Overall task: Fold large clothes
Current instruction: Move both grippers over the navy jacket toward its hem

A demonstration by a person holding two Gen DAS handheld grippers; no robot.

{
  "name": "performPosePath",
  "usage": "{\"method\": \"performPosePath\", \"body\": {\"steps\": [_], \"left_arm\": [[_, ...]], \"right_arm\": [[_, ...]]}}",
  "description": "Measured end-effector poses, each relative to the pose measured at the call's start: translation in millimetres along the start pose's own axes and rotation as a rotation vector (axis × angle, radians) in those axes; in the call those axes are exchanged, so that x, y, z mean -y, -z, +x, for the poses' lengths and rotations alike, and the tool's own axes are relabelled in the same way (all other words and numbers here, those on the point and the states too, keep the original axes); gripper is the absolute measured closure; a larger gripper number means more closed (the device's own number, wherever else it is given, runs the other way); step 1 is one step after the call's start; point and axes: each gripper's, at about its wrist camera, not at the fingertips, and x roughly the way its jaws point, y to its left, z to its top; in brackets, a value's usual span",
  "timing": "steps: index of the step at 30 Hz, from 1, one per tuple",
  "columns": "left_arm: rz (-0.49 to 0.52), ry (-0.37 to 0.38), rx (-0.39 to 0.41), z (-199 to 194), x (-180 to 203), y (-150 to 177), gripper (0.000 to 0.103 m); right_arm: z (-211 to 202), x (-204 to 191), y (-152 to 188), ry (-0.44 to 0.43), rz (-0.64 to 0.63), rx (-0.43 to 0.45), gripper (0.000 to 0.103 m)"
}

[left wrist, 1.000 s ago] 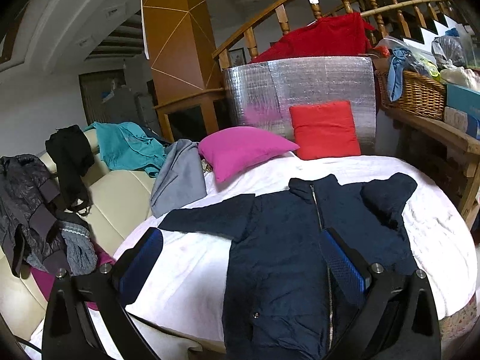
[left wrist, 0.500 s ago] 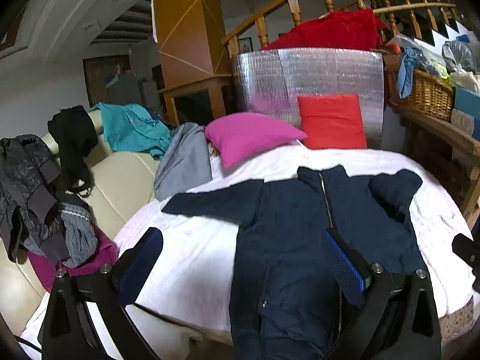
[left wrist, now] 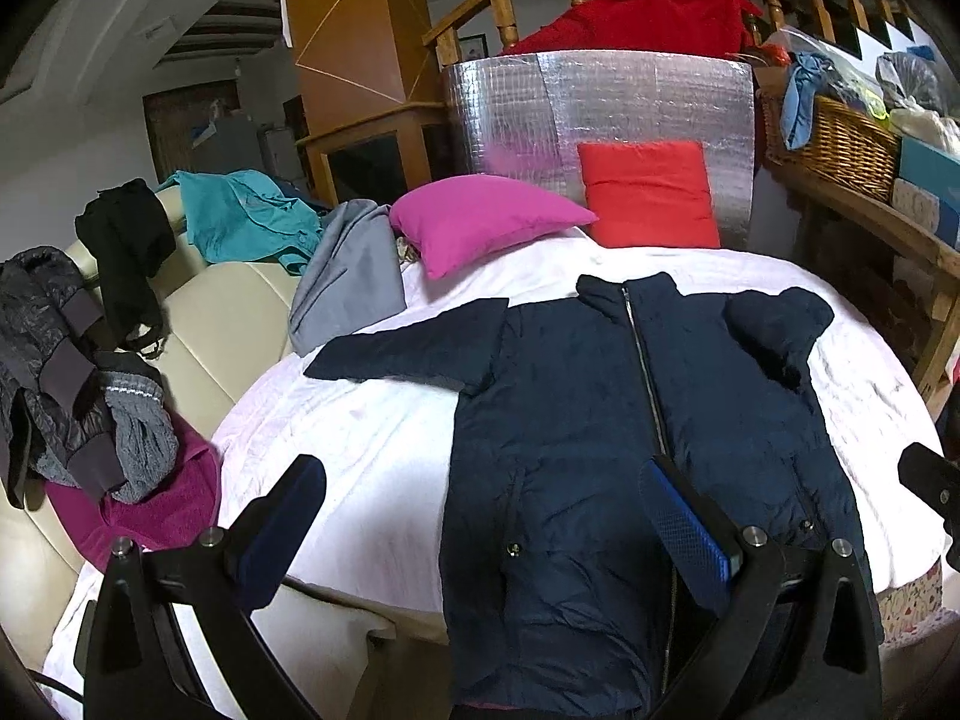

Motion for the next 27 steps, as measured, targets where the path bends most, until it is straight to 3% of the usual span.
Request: {"method": "performPosePath", "body": {"steps": [10,27], "left_arm": [[0.056,0.006,-0.031,-0.8,17.1,16.4,0.0],[0.172,0.051,-0.134,-2.4,55.7,52.6,0.0]], "right_arm": [[0.1,11.8,5.2,0.01,0.016,0.005,0.0],[11.7,46.8,38.5,0.037,0.062,-0.076,0.0]]}}
